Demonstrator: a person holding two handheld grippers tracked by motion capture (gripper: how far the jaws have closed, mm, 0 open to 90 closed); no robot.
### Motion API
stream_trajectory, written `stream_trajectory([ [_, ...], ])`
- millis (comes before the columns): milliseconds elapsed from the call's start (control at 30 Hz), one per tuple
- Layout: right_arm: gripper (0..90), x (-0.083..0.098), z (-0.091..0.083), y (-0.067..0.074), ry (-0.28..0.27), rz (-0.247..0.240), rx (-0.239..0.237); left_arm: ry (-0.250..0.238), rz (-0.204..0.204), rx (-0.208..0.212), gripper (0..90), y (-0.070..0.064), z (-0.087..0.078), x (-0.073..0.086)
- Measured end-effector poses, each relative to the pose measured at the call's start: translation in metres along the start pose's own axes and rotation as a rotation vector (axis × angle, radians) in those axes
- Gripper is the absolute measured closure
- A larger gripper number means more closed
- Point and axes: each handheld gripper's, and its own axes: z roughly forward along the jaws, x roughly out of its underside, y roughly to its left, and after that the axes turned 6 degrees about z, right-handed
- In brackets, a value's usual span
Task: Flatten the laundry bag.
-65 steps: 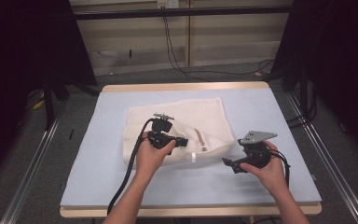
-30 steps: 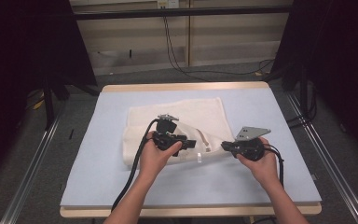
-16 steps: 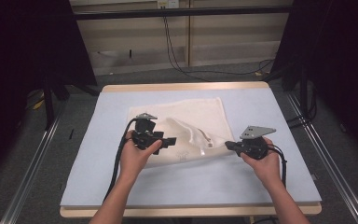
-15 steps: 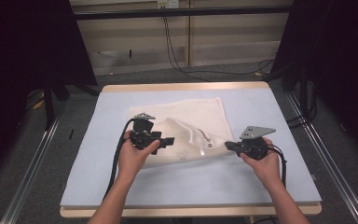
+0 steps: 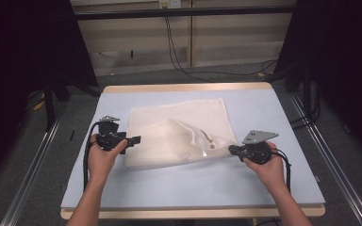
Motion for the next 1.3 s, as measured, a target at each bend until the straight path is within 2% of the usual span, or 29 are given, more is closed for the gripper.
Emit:
stream_trajectory([
  [133, 86.5, 0.001, 0.002, 0.001, 0.005, -0.003, -0.004, 0.018, -0.025, -0.009, 29.2, 0.009, 0.006, 0.006],
  [167, 86.7, 0.001, 0.003, 0.001, 0.007, -0.005, -0.006, 0.024, -0.016, -0.031, 29.3, 0.010, 0.007, 0.007],
  [233, 86.9, 0.001, 0.004, 0.002, 0.011, -0.003, -0.008, 0.028, -0.019, -0.017, 30.4, 0.011, 0.010, 0.010],
  [333, 87.1, 0.001, 0.005, 0.003, 0.015, -0.008, -0.013, 0.024, -0.037, -0.028, 30.6, 0.014, 0.013, 0.011],
  [433, 87.3, 0.001, 0.005, 0.004, 0.016, -0.013, -0.013, 0.046, -0.055, -0.019, 31.9, 0.020, 0.020, 0.011],
  [500, 87.3, 0.001, 0.005, 0.004, 0.017, -0.015, -0.013, 0.038, -0.065, -0.027, 33.2, 0.022, 0.021, 0.011],
  [600, 87.3, 0.001, 0.006, 0.005, 0.022, -0.016, -0.013, 0.015, -0.119, 0.022, 37.6, 0.027, 0.028, 0.011],
  [633, 87.3, 0.001, 0.006, 0.005, 0.022, -0.016, -0.013, 0.015, -0.119, 0.022, 38.3, 0.027, 0.028, 0.011],
  [700, 87.3, 0.001, 0.007, 0.005, 0.027, -0.020, -0.017, 0.028, -0.125, 0.025, 45.5, 0.028, 0.031, 0.010],
  [733, 87.3, 0.002, 0.008, 0.006, 0.027, -0.022, -0.014, 0.026, -0.107, 0.019, 50.0, 0.027, 0.030, 0.010],
  [767, 87.3, 0.002, 0.008, 0.006, 0.027, -0.022, -0.014, 0.026, -0.107, 0.019, 57.0, 0.027, 0.030, 0.010],
  [800, 87.3, 0.001, 0.008, 0.006, 0.026, -0.023, -0.014, 0.005, -0.111, 0.025, 57.0, 0.024, 0.029, 0.009],
  [833, 87.3, 0.001, 0.008, 0.007, 0.025, -0.021, -0.017, -0.007, -0.111, 0.020, 63.7, 0.023, 0.027, 0.008],
  [867, 87.3, 0.001, 0.009, 0.008, 0.022, -0.023, -0.022, -0.025, -0.094, 0.032, 75.2, 0.019, 0.023, 0.006],
  [900, 87.3, 0.001, 0.009, 0.008, 0.022, -0.023, -0.022, -0.025, -0.094, 0.032, 78.4, 0.019, 0.023, 0.006],
  [933, 87.2, 0.000, 0.009, 0.008, 0.023, -0.025, -0.022, -0.033, -0.093, 0.047, 78.4, 0.017, 0.020, 0.005],
  [1033, 87.2, 0.000, 0.009, 0.010, 0.022, -0.025, -0.027, -0.061, -0.031, 0.066, 81.6, 0.005, 0.014, 0.003],
  [1100, 87.2, -0.001, 0.010, 0.011, 0.025, -0.028, -0.030, -0.082, -0.004, 0.100, 82.0, -0.004, 0.010, 0.002],
  [1133, 87.2, -0.001, 0.011, 0.012, 0.030, -0.028, -0.031, -0.096, 0.023, 0.117, 82.2, -0.014, 0.007, 0.003],
  [1167, 87.2, -0.001, 0.011, 0.012, 0.030, -0.028, -0.031, -0.096, 0.023, 0.117, 82.2, -0.014, 0.007, 0.003],
  [1200, 87.2, -0.001, 0.011, 0.013, 0.033, -0.026, -0.032, -0.096, 0.047, 0.136, 82.3, -0.022, 0.006, 0.004],
  [1233, 87.2, -0.001, 0.011, 0.013, 0.033, -0.026, -0.032, -0.096, 0.047, 0.136, 82.4, -0.022, 0.006, 0.004],
  [1300, 86.9, -0.001, 0.012, 0.013, 0.031, -0.024, -0.024, -0.089, 0.074, 0.152, 82.5, -0.029, 0.006, 0.004],
])
